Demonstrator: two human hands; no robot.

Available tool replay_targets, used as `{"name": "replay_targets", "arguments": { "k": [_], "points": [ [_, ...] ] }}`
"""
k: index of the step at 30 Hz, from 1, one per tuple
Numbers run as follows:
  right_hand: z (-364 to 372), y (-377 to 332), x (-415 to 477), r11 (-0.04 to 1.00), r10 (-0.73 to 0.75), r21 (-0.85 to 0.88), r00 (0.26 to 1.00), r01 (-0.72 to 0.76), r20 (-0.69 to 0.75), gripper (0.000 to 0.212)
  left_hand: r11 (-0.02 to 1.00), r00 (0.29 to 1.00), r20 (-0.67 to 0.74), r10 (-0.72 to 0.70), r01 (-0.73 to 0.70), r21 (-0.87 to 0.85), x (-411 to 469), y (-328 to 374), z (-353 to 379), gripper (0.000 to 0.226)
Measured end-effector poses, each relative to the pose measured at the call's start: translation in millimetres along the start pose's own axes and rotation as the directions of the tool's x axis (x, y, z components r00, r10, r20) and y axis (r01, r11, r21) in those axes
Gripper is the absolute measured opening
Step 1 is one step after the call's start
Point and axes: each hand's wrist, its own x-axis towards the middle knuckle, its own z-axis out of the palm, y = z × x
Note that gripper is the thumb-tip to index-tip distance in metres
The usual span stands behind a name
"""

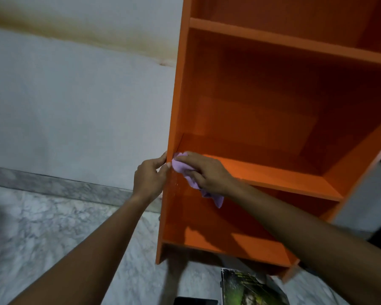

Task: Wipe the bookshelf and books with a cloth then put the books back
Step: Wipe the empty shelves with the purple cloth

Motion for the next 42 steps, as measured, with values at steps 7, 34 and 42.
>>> {"name": "replay_targets", "arguments": {
  "k": [7, 34, 42],
  "points": [
    [-11, 29, -51, 0.92, -0.13, -0.377, 0.99, 0.102, -0.048, 0.048, 0.729, 0.958, 0.11, 0.264, -0.273, 0.628, -39, 30, 17, 0.087],
    [-61, 67, -222, 0.546, 0.788, 0.608, 0.105, -0.576, -0.607, 0.037, 0.626, 0.933, 0.358, 0.049, -0.308, 0.716, -86, 62, 77, 0.114],
    [-13, 79, -244, 0.627, 0.768, 0.512, 0.356, -0.587, -0.533, 0.024, 0.666, 0.926, 0.371, 0.068, -0.319, 0.675, -98, 61, 114, 0.112]
  ]
}}
